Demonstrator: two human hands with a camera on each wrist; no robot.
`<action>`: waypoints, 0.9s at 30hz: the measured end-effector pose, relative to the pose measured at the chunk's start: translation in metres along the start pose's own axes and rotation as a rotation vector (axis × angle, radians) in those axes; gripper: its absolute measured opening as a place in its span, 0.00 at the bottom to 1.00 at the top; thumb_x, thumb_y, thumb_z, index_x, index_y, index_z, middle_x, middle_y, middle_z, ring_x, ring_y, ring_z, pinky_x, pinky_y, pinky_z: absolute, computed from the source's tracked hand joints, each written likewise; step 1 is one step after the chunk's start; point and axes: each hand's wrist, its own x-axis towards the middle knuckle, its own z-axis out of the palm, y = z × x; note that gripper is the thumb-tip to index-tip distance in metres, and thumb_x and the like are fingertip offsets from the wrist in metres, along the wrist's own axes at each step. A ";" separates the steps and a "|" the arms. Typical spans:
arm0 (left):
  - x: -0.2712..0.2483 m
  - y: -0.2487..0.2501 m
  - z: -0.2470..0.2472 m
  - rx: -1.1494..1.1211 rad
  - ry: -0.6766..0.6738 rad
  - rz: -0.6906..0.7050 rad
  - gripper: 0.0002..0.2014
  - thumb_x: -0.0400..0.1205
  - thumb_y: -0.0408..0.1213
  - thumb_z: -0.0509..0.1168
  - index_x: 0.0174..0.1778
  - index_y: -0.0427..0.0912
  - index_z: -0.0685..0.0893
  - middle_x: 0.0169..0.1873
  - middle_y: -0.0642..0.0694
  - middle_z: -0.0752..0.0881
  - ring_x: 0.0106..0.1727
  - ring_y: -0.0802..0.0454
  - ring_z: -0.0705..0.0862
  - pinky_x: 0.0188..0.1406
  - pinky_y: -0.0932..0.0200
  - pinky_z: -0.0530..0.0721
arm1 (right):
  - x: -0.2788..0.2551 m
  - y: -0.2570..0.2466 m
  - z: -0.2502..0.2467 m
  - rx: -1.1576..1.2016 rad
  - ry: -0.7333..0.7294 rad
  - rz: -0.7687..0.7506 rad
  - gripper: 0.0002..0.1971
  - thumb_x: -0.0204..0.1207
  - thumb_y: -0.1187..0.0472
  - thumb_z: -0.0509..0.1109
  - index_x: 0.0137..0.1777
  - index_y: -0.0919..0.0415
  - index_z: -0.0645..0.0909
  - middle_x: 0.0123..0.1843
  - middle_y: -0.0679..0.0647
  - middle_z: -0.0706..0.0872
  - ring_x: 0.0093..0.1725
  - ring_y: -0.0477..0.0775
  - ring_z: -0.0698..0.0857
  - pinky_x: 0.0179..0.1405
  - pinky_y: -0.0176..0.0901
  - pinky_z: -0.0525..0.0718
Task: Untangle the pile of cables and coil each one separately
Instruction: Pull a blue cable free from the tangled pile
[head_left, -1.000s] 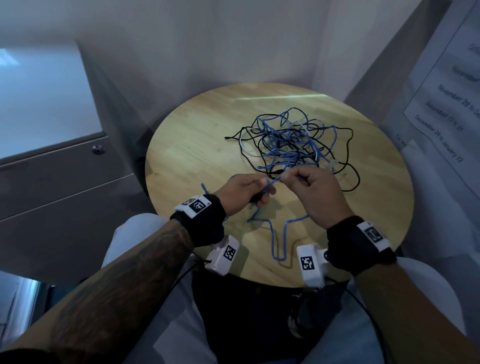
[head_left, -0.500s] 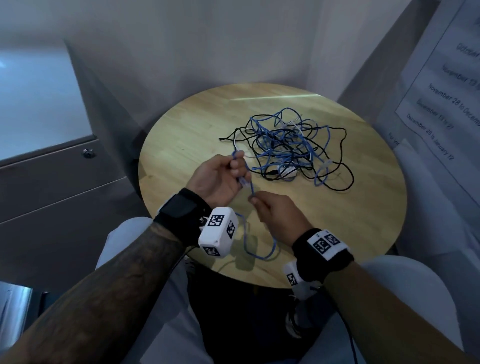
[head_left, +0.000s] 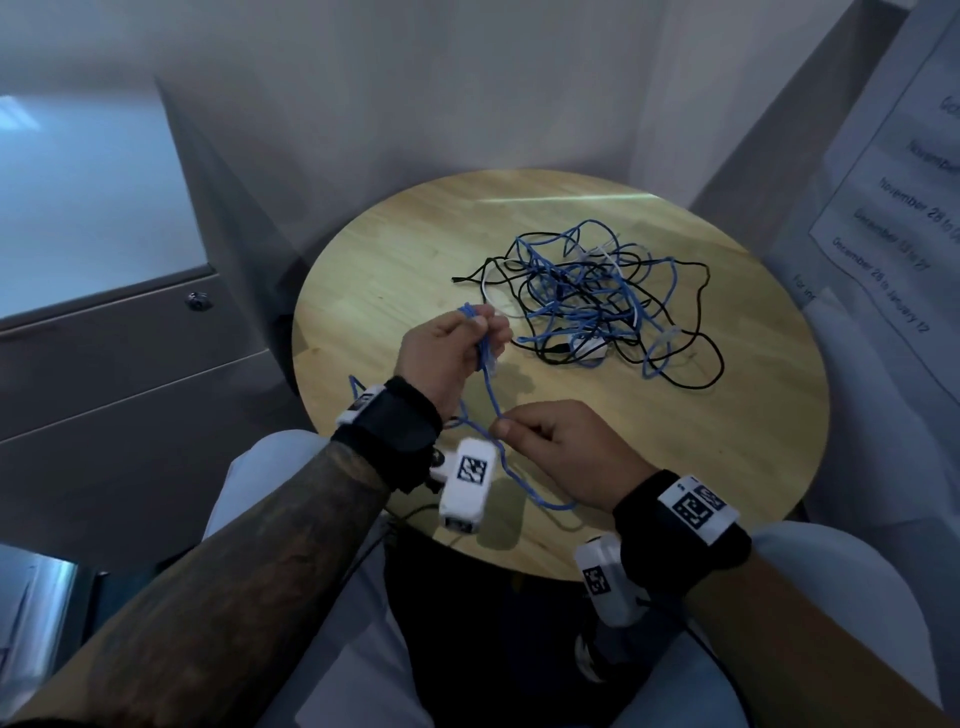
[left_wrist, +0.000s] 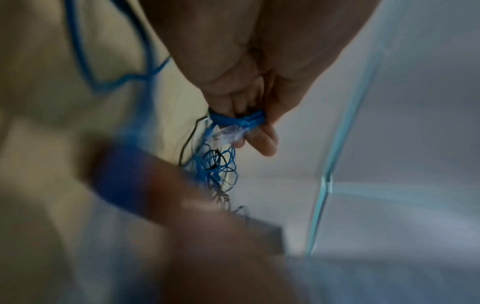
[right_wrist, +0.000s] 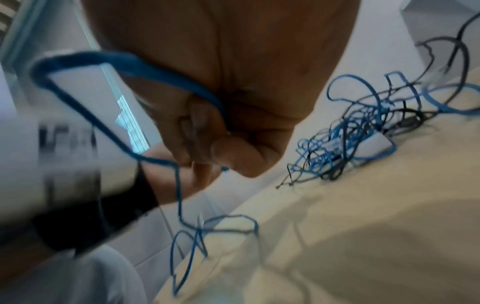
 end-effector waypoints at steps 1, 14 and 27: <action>-0.004 -0.003 0.003 0.181 -0.036 0.062 0.07 0.86 0.23 0.60 0.49 0.30 0.84 0.40 0.42 0.89 0.40 0.48 0.89 0.48 0.57 0.86 | -0.001 -0.002 -0.004 -0.005 0.050 -0.015 0.19 0.87 0.51 0.66 0.45 0.67 0.86 0.35 0.68 0.81 0.31 0.57 0.75 0.33 0.45 0.72; -0.023 -0.011 0.018 0.871 -0.476 0.009 0.12 0.88 0.36 0.59 0.45 0.33 0.85 0.31 0.47 0.81 0.33 0.53 0.79 0.39 0.56 0.80 | 0.003 0.006 -0.059 1.036 0.222 0.349 0.14 0.88 0.58 0.61 0.47 0.67 0.83 0.22 0.45 0.64 0.17 0.40 0.64 0.16 0.31 0.67; -0.014 0.007 0.014 -0.308 -0.355 -0.386 0.13 0.86 0.34 0.49 0.48 0.36 0.78 0.31 0.49 0.72 0.29 0.54 0.72 0.50 0.56 0.78 | 0.023 0.030 -0.009 0.070 0.292 0.119 0.11 0.88 0.55 0.65 0.45 0.49 0.85 0.29 0.34 0.83 0.31 0.34 0.79 0.32 0.28 0.71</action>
